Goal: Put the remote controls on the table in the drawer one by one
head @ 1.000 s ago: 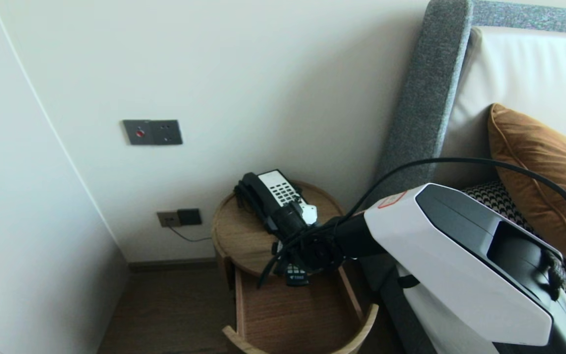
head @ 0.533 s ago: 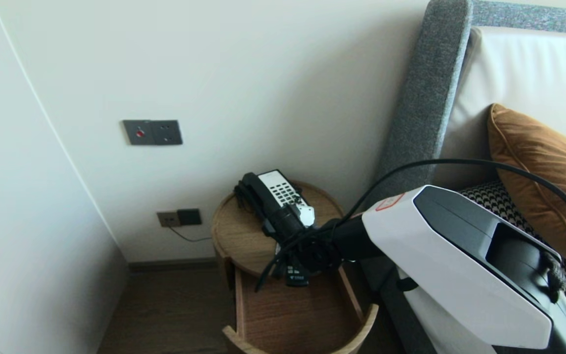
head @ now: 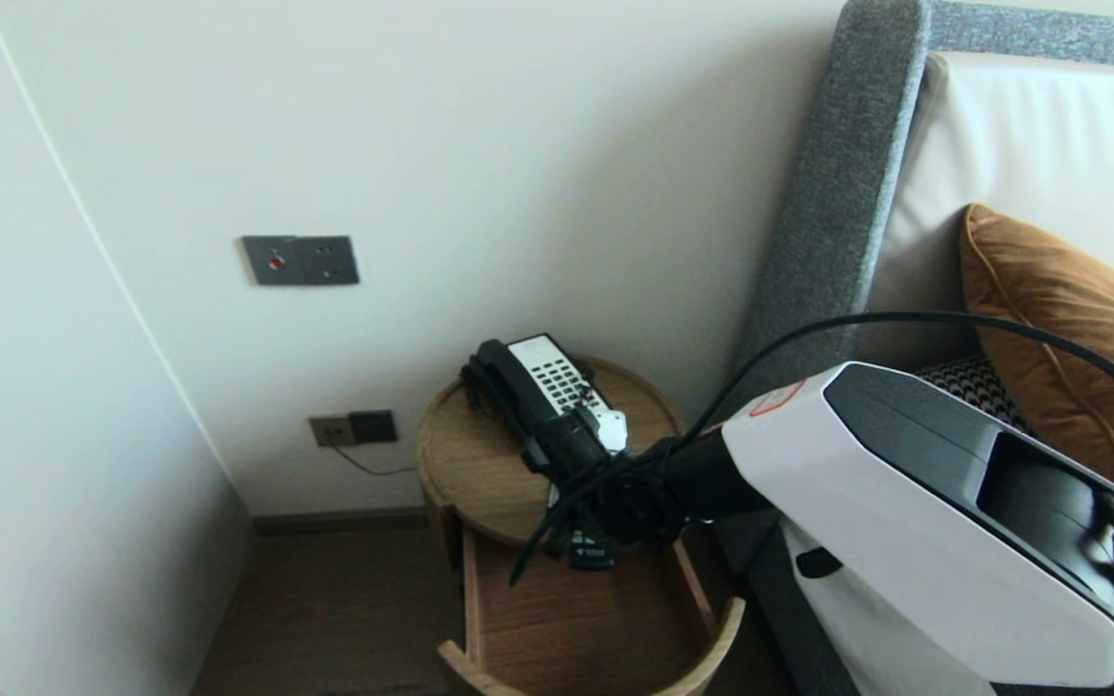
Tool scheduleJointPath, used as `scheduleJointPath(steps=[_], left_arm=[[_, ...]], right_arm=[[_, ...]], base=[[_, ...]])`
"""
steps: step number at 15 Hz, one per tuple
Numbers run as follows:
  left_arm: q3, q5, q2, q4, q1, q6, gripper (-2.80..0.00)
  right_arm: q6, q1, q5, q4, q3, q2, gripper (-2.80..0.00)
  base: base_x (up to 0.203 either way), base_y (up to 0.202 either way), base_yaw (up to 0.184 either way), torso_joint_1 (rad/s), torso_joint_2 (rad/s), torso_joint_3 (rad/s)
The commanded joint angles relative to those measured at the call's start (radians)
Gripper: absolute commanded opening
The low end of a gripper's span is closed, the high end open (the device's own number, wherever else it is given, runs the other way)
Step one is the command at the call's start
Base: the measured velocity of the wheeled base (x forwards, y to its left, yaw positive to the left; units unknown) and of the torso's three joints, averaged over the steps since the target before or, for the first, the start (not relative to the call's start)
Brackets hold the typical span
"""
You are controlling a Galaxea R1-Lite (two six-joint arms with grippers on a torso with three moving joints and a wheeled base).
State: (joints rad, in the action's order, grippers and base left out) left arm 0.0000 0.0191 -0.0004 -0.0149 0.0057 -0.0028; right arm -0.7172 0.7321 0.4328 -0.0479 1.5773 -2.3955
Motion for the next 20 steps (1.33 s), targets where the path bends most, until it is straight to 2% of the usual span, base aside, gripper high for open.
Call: scheduleJointPath(steps=[1,9,16,20], left_arm=[[0.0,0.001,-0.001,0.0,0.0,0.0,-2.8],[0.0,0.001,-0.001,0.0,0.0,0.0,-2.8],[0.0,0.001,-0.001,0.0,0.0,0.0,-2.8],[0.0,0.001,-0.001,0.0,0.0,0.0,-2.8]], right_arm=[[0.0,-0.003,0.003,0.003,-0.012,0.042,-2.8],[-0.001,-0.013,0.001,-0.001,-0.06,0.12,-2.8],[0.005,-0.014,-0.011,0.022,-0.362,0.346,-2.8],[0.051,-0.014,-0.013,0.129,-0.563,0.489,-2.8]], base=[[0.0,0.0,0.0,0.0,0.0,0.0],[0.0,0.0,0.0,0.0,0.0,0.0],[0.0,0.0,0.0,0.0,0.0,0.0],[0.0,0.0,0.0,0.0,0.0,0.0]])
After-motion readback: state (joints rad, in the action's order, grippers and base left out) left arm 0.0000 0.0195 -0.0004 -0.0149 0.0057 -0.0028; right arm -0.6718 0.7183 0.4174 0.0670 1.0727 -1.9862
